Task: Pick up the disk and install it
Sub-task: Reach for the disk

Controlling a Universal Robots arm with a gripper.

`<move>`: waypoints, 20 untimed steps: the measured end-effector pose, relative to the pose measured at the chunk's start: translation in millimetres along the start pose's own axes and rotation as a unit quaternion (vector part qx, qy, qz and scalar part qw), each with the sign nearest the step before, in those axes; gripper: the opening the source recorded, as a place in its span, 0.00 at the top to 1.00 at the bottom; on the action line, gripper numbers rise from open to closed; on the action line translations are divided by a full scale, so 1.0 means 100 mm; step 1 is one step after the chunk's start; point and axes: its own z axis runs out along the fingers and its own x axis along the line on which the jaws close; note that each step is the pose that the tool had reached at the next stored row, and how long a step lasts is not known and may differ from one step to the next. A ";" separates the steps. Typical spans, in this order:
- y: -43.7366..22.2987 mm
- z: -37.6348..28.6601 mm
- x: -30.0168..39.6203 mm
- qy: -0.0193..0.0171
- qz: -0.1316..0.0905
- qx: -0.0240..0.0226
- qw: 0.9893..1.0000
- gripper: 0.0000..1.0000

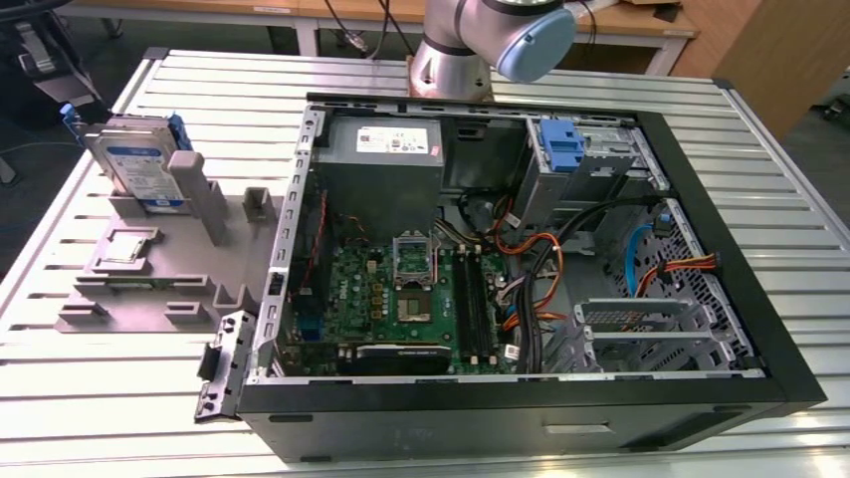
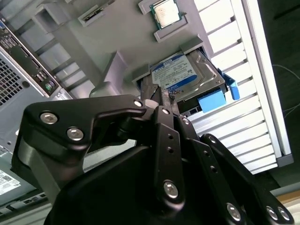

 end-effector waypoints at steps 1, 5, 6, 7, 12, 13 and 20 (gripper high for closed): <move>0.000 0.000 -0.001 0.000 0.005 0.000 1.000 0.90; 0.000 0.000 -0.001 0.000 0.013 0.000 1.000 0.90; 0.000 0.000 -0.001 0.000 0.013 0.000 1.000 0.90; 0.000 0.000 -0.001 0.000 0.013 0.000 1.000 0.90; 0.000 0.000 -0.001 0.000 0.015 -0.001 1.000 0.90; 0.000 0.000 -0.001 0.000 0.015 -0.001 1.000 0.90; 0.000 0.000 -0.001 0.000 0.015 0.000 1.000 0.90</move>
